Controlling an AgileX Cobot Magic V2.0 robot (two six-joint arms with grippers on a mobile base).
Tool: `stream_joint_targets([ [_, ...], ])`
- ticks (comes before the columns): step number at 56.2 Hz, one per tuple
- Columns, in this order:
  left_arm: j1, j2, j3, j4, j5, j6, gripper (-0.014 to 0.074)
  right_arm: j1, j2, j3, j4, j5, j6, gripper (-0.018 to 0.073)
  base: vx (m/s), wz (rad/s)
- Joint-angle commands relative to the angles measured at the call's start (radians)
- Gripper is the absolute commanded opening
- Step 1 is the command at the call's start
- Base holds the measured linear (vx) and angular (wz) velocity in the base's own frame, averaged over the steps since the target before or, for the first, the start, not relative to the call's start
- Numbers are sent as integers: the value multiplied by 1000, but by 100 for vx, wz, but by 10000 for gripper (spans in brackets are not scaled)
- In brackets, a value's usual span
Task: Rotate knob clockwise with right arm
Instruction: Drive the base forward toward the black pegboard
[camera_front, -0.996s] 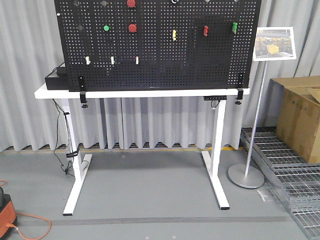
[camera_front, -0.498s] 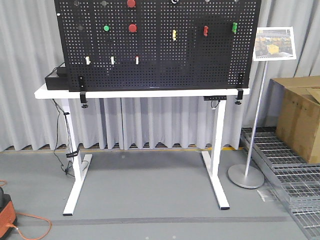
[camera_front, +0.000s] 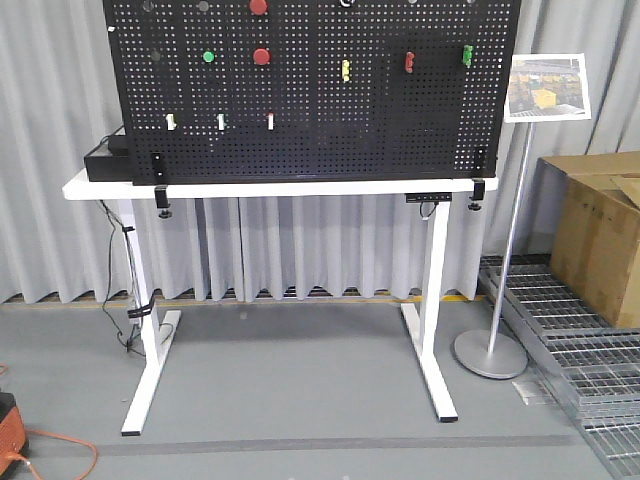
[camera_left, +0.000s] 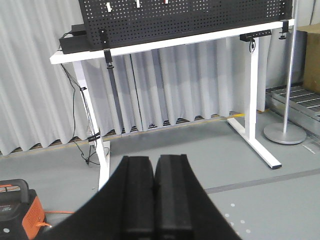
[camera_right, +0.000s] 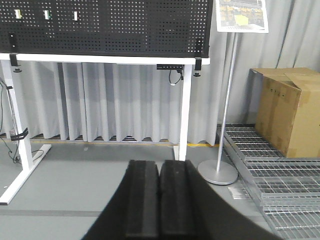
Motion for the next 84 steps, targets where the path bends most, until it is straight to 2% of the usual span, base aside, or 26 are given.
stream_joint_targets([
  [1, -8, -16, 33, -6, -85, -2, -6, -3, -11, 7, -4, -84, 0, -7, 9, -3],
  [36, -8, -16, 33, -6, -85, -2, -6, -3, -11, 7, -4, -84, 0, -7, 25, -4],
  [84, -8, -16, 33, -6, -85, -2, -6, -3, -11, 7, -4, -84, 0, -7, 32, 13],
])
